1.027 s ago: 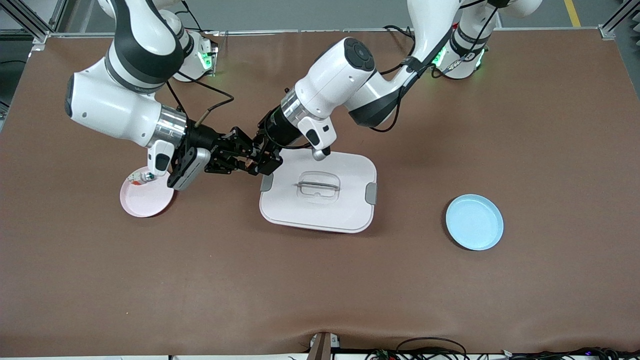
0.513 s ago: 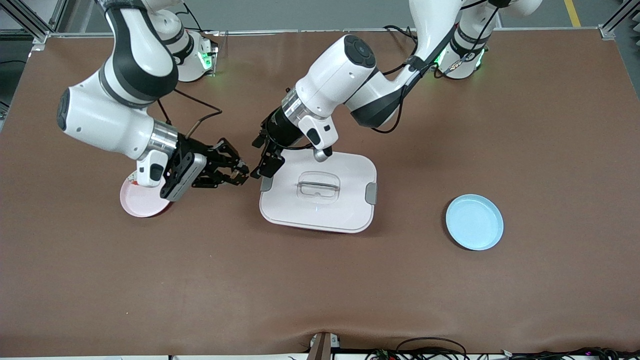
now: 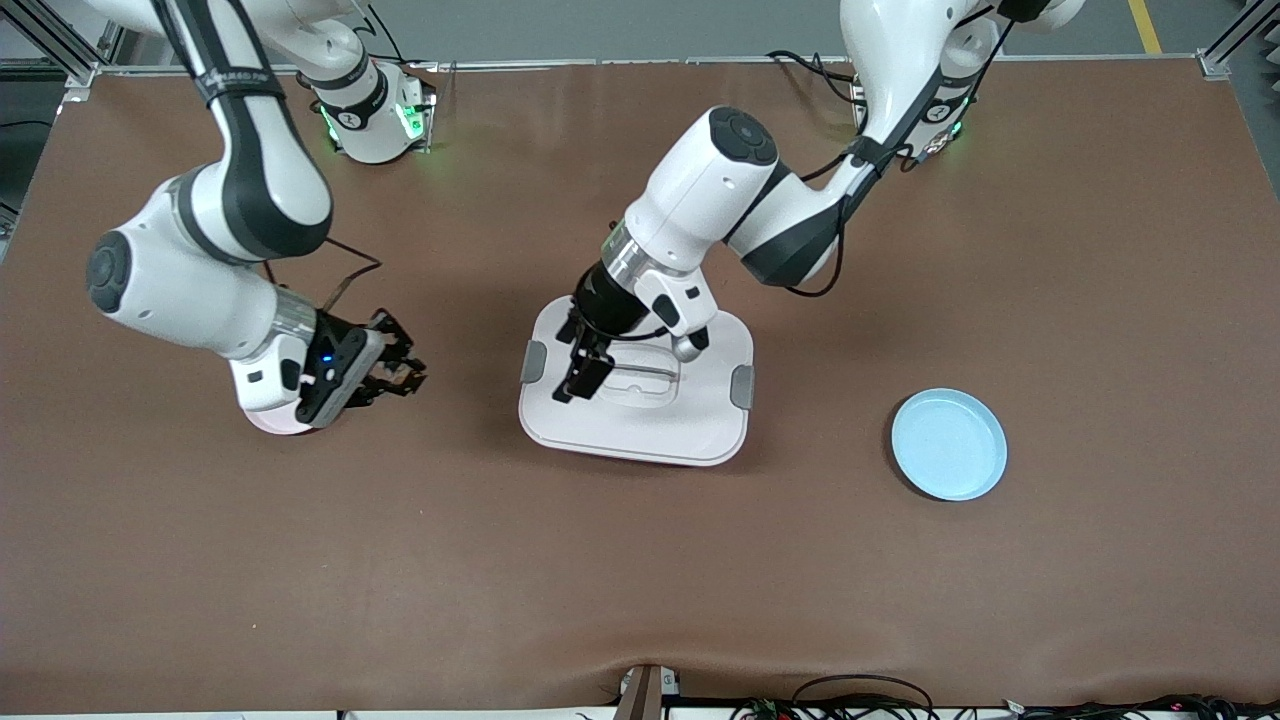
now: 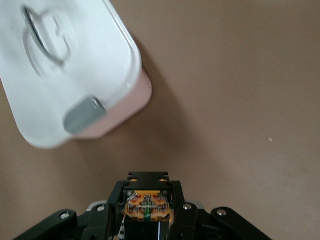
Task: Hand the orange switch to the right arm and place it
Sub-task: 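Carry the switch to the pink plate while the left gripper withdraws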
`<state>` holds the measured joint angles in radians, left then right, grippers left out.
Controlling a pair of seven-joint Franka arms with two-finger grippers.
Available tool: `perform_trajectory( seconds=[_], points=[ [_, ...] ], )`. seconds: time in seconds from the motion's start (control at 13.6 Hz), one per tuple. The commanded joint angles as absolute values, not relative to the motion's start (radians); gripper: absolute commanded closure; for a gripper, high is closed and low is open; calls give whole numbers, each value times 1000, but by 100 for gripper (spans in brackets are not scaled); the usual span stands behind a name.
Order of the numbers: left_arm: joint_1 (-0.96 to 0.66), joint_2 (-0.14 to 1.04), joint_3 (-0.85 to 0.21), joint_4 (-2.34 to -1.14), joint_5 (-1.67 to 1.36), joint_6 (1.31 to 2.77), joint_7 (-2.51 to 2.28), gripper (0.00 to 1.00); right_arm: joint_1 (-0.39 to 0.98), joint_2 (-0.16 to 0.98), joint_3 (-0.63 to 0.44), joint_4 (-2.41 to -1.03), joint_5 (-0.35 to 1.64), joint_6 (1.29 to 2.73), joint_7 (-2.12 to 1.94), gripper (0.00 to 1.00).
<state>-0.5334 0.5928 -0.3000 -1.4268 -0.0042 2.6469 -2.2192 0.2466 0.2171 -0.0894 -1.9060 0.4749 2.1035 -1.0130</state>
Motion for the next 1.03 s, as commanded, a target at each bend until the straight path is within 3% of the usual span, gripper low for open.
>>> perform_trajectory(
  seconds=[0.0,0.29,0.51,0.66,0.95],
  points=[
    [-488,542,-301,-1535,54,2593,-2229,0,138,204,-77,-1931,370,2082,-1213,100],
    [-384,390,-307,-1777,54,2585,-1989,0,48,193,-77,-1973,116,2097,-1308,100],
    [-319,306,-307,-1891,54,2582,-1799,0,25,183,-77,-2020,-7,2144,-1310,100],
    [-276,270,-307,-1919,54,2531,-1628,0,23,170,-77,-2081,-56,2230,-1325,100],
    [-171,193,-310,-1917,52,2289,-1184,0,20,178,-77,-2154,-95,2331,-1384,100]
  ],
)
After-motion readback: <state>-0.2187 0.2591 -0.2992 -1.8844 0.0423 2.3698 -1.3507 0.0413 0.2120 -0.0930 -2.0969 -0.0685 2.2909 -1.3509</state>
